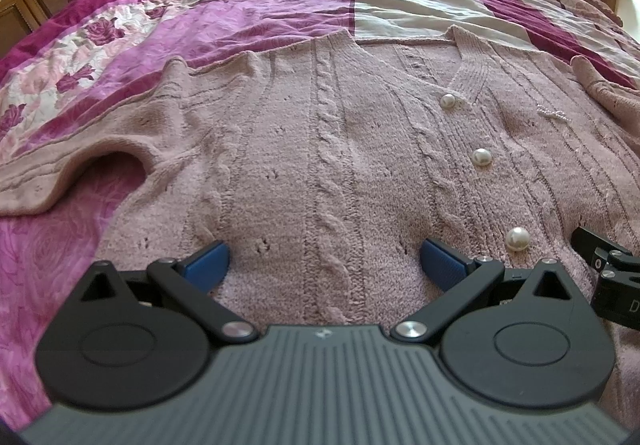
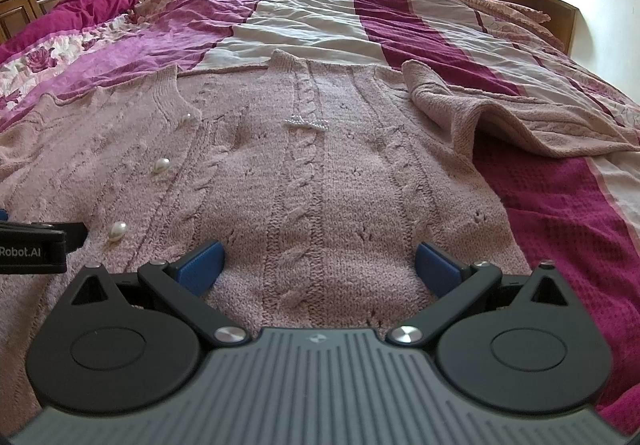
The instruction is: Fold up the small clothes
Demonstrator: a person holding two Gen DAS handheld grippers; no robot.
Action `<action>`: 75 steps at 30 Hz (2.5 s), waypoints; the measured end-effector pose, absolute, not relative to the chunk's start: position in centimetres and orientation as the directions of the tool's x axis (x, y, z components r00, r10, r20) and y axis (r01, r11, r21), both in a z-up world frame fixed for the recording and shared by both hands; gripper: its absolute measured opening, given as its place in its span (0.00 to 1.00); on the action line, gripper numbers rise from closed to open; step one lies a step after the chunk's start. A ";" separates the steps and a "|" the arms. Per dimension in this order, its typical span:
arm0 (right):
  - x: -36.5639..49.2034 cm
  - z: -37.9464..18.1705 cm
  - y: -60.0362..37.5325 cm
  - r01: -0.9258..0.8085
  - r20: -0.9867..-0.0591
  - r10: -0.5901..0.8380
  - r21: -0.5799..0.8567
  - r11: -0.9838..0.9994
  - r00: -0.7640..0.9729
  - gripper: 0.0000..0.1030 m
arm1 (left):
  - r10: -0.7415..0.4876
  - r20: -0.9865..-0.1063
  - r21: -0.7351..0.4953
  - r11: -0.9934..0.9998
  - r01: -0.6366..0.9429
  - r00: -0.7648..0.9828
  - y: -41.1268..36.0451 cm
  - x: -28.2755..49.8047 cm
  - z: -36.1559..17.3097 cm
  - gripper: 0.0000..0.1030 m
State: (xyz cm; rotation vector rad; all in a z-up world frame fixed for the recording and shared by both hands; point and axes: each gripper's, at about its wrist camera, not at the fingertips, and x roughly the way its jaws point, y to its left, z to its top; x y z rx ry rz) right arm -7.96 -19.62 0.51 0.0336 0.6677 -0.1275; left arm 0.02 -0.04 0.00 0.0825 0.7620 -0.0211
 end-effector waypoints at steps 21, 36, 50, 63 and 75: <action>-7.5 1.8 -20.6 0.095 -0.658 -0.051 0.030 0.995 0.751 1.00 | 0.009 -0.729 0.064 0.996 0.055 0.684 -0.1 1.1 0.4 1.00; -6.9 5.9 -25.8 0.118 -0.625 0.034 0.200 0.973 0.780 1.00 | 0.002 -0.718 0.063 0.996 0.063 0.696 -1.1 1.8 3.4 1.00; -4.7 6.9 -40.7 0.360 -0.612 -0.136 0.260 0.896 0.779 1.00 | 0.003 -0.752 0.087 0.992 0.094 0.659 -3.4 2.5 2.3 1.00; -1.0 3.6 -50.9 0.546 -0.645 -0.272 0.269 0.794 0.714 1.00 | 0.015 -0.769 0.087 0.993 0.080 0.639 -3.6 3.0 0.9 1.00; 0.7 1.9 -55.6 0.565 -0.572 -0.282 0.408 0.718 0.770 0.70 | 0.011 -0.768 0.083 0.993 0.083 0.640 -3.7 3.2 0.4 1.00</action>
